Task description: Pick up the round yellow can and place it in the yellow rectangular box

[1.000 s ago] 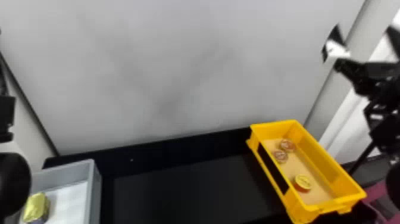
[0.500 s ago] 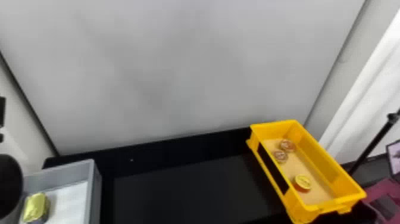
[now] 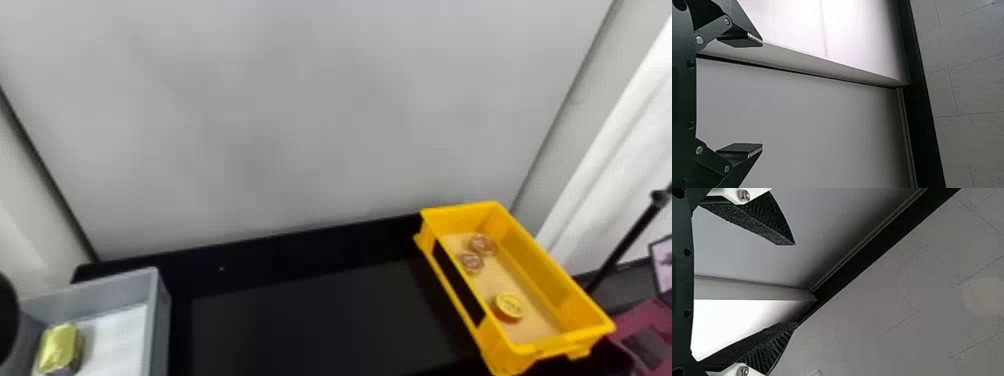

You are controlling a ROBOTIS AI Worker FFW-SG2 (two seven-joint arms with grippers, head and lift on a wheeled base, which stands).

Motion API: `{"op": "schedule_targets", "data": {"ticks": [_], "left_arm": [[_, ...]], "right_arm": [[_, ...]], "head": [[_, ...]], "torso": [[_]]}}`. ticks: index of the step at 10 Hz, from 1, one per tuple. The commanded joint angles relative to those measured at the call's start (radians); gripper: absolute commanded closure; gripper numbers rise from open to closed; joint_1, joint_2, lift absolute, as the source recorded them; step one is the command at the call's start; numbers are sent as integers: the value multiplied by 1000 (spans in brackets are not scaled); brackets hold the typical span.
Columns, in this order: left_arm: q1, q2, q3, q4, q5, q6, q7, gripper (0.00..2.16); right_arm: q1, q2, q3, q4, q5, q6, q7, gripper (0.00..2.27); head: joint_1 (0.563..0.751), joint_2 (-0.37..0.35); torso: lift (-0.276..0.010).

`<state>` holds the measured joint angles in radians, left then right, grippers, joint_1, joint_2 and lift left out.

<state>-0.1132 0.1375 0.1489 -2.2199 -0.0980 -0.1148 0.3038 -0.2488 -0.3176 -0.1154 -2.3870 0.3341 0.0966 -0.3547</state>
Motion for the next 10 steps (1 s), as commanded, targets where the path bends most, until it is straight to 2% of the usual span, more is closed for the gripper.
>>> {"op": "schedule_targets", "data": {"ticks": [1, 3, 10], "left_arm": [[4, -2, 6, -4, 0, 0, 0, 314], [4, -2, 6, -6, 0, 0, 0, 314], [1, -1, 2, -6, 0, 1, 0, 314]], "right_arm": [[-13, 0, 19, 0, 14, -41, 5, 42], [-17, 0, 39, 0, 65, -100, 6, 42], [-13, 0, 39, 0, 63, -81, 6, 41]], "head": [[632, -78], [632, -78], [632, -78]], "torso": [[0], [0], [0]]}}
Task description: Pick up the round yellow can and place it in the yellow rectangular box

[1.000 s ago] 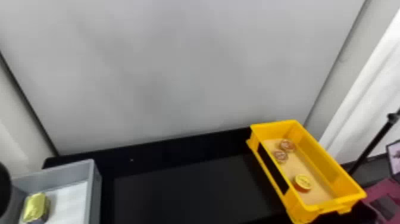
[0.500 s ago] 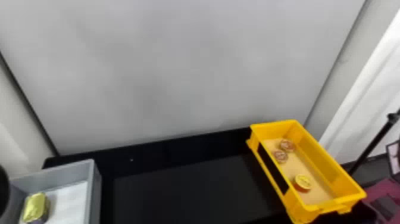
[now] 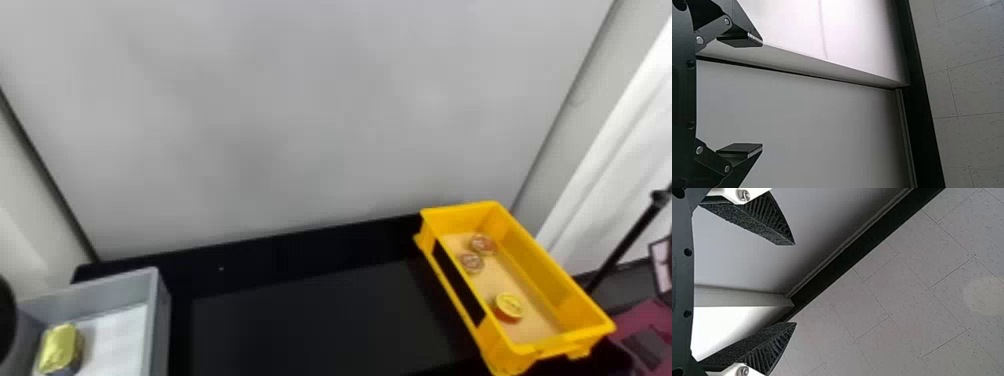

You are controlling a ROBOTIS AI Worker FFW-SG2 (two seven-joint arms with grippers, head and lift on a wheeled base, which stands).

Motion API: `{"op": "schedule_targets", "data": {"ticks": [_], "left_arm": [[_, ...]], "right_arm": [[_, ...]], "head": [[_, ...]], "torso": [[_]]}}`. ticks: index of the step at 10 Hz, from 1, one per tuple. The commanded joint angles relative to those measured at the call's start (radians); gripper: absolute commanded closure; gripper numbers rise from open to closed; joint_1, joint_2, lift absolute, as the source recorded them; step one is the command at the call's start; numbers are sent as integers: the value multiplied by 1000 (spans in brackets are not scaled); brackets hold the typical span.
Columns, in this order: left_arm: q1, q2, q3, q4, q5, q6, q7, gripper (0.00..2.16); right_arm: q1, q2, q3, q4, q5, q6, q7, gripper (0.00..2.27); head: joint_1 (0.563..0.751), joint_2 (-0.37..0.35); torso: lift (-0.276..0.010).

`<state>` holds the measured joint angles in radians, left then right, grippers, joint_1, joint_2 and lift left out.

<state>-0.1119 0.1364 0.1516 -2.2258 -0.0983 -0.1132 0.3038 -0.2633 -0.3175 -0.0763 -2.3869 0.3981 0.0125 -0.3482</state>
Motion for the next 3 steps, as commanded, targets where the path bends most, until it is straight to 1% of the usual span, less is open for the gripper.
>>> {"op": "schedule_targets", "data": {"ticks": [1, 3], "left_arm": [[-2, 0, -4, 2, 0, 3, 0, 314], [-2, -1, 0, 2, 0, 3, 0, 314]], "right_arm": [[2, 0, 1, 0, -1, 1, 0, 41], [2, 0, 1, 0, -1, 3, 0, 41]], "head": [[632, -78], [632, -78]], "torso": [[0], [0]]}}
